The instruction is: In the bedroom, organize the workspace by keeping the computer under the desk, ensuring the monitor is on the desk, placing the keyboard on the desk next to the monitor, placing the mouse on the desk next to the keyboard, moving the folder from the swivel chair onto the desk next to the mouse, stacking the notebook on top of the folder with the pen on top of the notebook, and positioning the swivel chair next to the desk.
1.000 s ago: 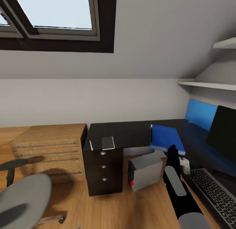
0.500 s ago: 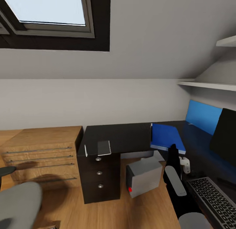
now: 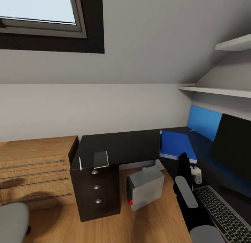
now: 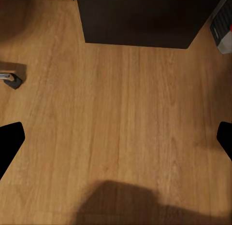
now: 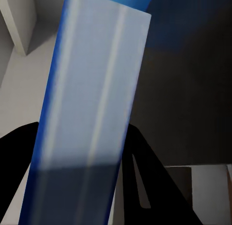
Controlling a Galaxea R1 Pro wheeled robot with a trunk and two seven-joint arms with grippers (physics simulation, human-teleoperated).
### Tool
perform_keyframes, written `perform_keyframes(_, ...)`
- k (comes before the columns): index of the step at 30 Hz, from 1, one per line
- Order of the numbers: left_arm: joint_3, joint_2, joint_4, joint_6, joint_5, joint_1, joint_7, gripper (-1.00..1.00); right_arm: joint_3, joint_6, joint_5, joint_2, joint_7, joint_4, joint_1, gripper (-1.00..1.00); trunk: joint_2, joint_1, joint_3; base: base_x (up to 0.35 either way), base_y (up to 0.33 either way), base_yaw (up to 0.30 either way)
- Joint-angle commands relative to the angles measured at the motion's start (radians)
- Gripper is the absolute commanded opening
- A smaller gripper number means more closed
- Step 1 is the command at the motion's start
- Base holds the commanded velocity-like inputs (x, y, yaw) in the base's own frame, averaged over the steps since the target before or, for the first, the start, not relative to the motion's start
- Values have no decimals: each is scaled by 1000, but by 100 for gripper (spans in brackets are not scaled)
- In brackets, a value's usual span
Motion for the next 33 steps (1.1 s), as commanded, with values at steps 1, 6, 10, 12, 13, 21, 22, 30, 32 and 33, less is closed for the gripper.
perform_keyframes(1,4,-1,-1,0,-10,-1,0,100,0,-3,-6,1,-1,-1,-1,-100,-1,0,-1,0,0,-2)
perform_keyframes(6,5,-1,-1,-1,-10,-1,0,100,1,-3,-6,38,1,-3,-1,-100,-1,0,-1,33,0,0)
perform_keyframes(10,6,-1,-1,-2,-10,-1,0,100,0,-3,-6,39,1,-3,-1,-100,-1,0,-1,239,0,0)
perform_keyframes(12,6,-1,-1,-2,-10,-1,0,100,-1,-4,-6,38,1,-1,-1,-100,-1,0,-1,297,0,0)
perform_keyframes(13,6,-1,-1,-2,-10,-1,0,100,-1,-3,-6,38,1,-1,-1,-100,-1,0,-1,308,0,0)
perform_keyframes(21,6,-1,-1,-1,-10,-1,0,100,-2,-3,-4,37,1,15,0,-100,-1,0,-1,245,0,0)
perform_keyframes(22,6,-1,-1,0,-10,-1,0,100,-2,-3,-4,37,1,21,-1,-100,-1,0,-1,101,0,0)
perform_keyframes(30,5,-1,-1,0,-8,-1,0,100,-7,-42,-2,34,1,141,-3,-100,-1,0,-1,27,0,0)
perform_keyframes(32,6,-1,-2,0,-8,-1,0,100,-6,-117,-2,36,1,155,-3,-100,-1,0,-1,2,0,0)
perform_keyframes(33,6,-1,-2,0,-8,-1,0,100,-5,-151,-3,37,0,159,-4,-100,-1,0,-1,0,0,0)
